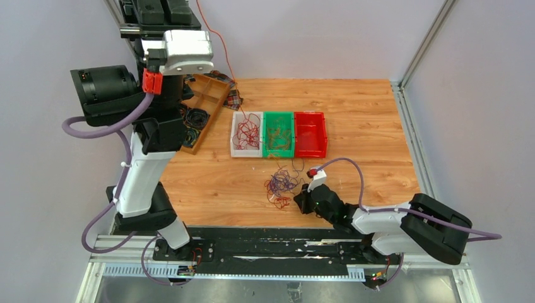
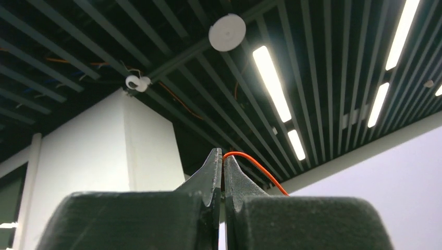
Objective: Untangle the cables
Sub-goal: Untie the cable, then place the cable in the bin, then untie the cable.
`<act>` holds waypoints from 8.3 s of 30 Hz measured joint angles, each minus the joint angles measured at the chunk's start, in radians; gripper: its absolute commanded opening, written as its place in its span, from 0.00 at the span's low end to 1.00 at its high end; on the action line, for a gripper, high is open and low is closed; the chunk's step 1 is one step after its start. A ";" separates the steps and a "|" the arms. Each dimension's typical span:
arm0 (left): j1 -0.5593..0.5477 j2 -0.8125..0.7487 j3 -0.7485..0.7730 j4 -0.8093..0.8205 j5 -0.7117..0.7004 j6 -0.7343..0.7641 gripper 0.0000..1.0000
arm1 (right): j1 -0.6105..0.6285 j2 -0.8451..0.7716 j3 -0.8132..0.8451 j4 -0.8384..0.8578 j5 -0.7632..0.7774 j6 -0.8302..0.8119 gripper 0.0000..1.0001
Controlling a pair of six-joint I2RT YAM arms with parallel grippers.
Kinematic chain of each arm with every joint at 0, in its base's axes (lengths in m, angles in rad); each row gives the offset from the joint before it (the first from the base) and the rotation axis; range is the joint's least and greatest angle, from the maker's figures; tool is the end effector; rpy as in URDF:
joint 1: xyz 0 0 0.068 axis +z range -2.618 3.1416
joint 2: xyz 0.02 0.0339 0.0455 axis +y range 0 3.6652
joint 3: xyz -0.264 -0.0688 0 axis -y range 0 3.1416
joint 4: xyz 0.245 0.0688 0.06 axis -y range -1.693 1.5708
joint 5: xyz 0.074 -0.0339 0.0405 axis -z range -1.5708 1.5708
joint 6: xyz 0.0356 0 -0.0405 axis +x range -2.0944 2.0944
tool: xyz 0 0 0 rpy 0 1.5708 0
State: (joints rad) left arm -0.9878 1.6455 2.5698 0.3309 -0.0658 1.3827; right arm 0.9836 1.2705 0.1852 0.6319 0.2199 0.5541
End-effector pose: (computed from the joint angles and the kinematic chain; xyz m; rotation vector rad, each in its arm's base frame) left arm 0.0974 -0.1435 0.7126 0.2696 0.1803 0.4018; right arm 0.1212 0.1681 0.1294 -0.3045 2.0729 0.7427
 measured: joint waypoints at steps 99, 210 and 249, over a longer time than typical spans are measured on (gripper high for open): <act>0.195 -0.038 -0.804 0.016 -0.154 -0.145 0.01 | -0.401 0.309 0.781 -0.286 -0.077 -0.266 0.56; 0.352 0.455 -0.525 -1.163 0.196 -0.490 0.88 | -0.600 -0.165 0.472 -0.524 -0.130 -0.055 0.61; 0.304 0.268 -1.054 -1.112 0.558 -0.867 0.01 | -0.461 -0.322 0.297 -0.523 -0.216 -0.077 0.52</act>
State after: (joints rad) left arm -0.6838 1.9137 1.5154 -0.7815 0.4927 0.5159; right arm 0.5228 0.9485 0.4824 0.1089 0.0036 0.4767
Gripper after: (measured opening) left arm 0.017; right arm 0.500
